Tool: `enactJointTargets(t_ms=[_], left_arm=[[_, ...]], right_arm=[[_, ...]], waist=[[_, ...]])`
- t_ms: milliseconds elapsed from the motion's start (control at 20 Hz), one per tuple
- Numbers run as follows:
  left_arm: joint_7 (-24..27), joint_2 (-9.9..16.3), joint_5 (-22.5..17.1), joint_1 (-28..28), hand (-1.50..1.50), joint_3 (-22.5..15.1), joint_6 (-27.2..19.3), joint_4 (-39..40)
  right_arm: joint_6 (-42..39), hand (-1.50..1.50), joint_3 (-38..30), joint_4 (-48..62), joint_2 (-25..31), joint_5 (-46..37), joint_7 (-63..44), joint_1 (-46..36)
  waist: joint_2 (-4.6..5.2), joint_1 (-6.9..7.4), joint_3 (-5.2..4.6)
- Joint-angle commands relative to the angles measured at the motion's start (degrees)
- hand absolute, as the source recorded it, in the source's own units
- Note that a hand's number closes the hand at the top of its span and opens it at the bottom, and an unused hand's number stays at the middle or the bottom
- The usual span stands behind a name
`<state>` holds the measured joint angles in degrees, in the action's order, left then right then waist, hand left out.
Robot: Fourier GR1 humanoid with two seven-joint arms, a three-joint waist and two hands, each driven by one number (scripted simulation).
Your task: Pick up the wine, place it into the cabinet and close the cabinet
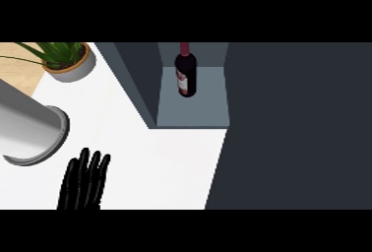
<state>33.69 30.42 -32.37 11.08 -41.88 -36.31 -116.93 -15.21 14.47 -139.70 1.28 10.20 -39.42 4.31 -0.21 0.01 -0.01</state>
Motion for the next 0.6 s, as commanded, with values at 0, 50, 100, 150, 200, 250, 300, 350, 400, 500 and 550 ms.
enactJointTargets(t_ms=[0,50,100,150,200,250,300,350,400,500,550], left_arm=[[0.9,2.9,-2.8,1.6,-1.50,5.6,4.2,-1.3],[1.0,4.7,-4.3,5.2,-1.50,7.0,4.3,-3.6],[1.7,3.8,-4.8,3.6,-1.50,8.4,5.5,-1.2],[4.3,6.8,-5.0,8.8,-1.50,9.1,7.1,-4.9],[2.1,6.4,-6.2,6.7,-1.50,11.0,6.8,-4.5],[2.7,7.2,-6.8,7.1,-1.50,11.8,8.2,-4.6],[3.2,7.5,-6.6,8.3,-1.50,12.3,8.2,-4.2],[2.9,8.7,-8.5,9.0,-1.50,14.8,9.7,-5.3],[2.1,7.9,-9.1,8.2,-1.50,15.8,9.2,-5.0],[3.1,10.1,-10.7,12.3,-1.50,17.8,12.6,-6.1],[2.9,11.7,-13.6,12.8,-1.50,22.2,14.6,-6.0]], right_arm=[[2.1,1.50,3.9,-6.6,-1.2,6.3,-5.8,0.3],[0.2,1.50,2.3,-7.6,0.0,9.2,-4.5,5.4],[1.4,1.50,5.2,-8.8,-1.2,8.6,-6.6,4.9],[2.0,1.50,7.8,-9.6,-1.3,6.8,-6.5,6.4],[0.3,1.50,10.1,-9.0,-1.0,5.9,-6.1,6.5],[-0.9,1.50,11.5,-10.4,0.1,6.8,-7.9,3.9],[-2.0,1.50,14.6,-9.6,0.1,3.3,-6.0,3.6],[-3.3,1.50,15.2,-8.4,0.9,3.0,-5.1,3.2],[-2.5,1.50,16.5,-10.9,0.6,3.7,-5.6,5.0],[-0.7,1.50,21.7,-10.9,-0.8,-0.7,-6.9,4.0],[-0.3,1.50,22.2,-11.7,-0.7,0.9,-7.5,4.5]], waist=[[0.07,0.20,-0.04],[-0.02,0.17,0.01],[-0.01,-0.05,-0.03],[-0.27,0.55,-0.05],[-0.12,0.14,-0.02],[-0.21,0.40,-0.07],[-0.27,0.38,-0.07],[-0.21,0.50,-0.05],[-0.17,-0.01,-0.02],[-0.29,0.38,-0.08],[-0.30,0.44,-0.09]])
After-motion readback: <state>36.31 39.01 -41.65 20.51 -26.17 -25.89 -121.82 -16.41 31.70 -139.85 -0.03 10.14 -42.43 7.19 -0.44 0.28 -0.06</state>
